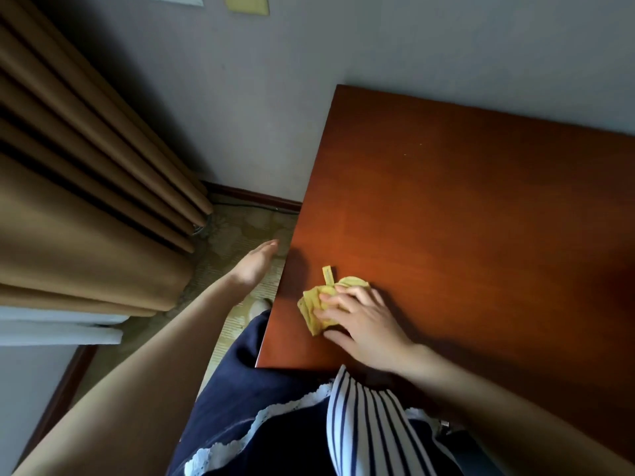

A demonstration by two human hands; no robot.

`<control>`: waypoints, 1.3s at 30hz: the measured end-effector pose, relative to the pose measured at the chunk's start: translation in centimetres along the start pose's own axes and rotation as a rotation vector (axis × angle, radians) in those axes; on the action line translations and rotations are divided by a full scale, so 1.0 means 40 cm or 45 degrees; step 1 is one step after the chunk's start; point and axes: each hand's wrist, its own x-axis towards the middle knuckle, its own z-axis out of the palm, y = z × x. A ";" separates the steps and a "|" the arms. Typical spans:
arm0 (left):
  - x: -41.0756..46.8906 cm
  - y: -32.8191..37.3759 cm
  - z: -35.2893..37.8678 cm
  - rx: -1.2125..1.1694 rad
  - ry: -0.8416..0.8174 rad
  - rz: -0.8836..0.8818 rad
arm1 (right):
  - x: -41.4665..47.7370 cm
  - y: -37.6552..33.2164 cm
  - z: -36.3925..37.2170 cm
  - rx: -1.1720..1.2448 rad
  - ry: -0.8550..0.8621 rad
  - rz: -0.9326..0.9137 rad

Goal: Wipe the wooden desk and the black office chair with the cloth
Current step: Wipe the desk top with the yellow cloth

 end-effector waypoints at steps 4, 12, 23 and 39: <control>-0.007 0.000 0.018 -0.037 0.089 -0.031 | -0.014 -0.017 0.048 -0.112 -0.077 -0.309; 0.022 0.019 -0.021 0.108 0.073 0.074 | 0.091 0.026 0.010 -0.173 0.060 -0.277; 0.172 0.146 -0.044 0.141 -0.087 0.063 | 0.354 0.242 -0.188 -0.081 -0.057 0.299; 0.131 0.178 -0.011 0.563 -0.120 0.215 | 0.321 0.178 -0.138 -0.013 0.104 0.426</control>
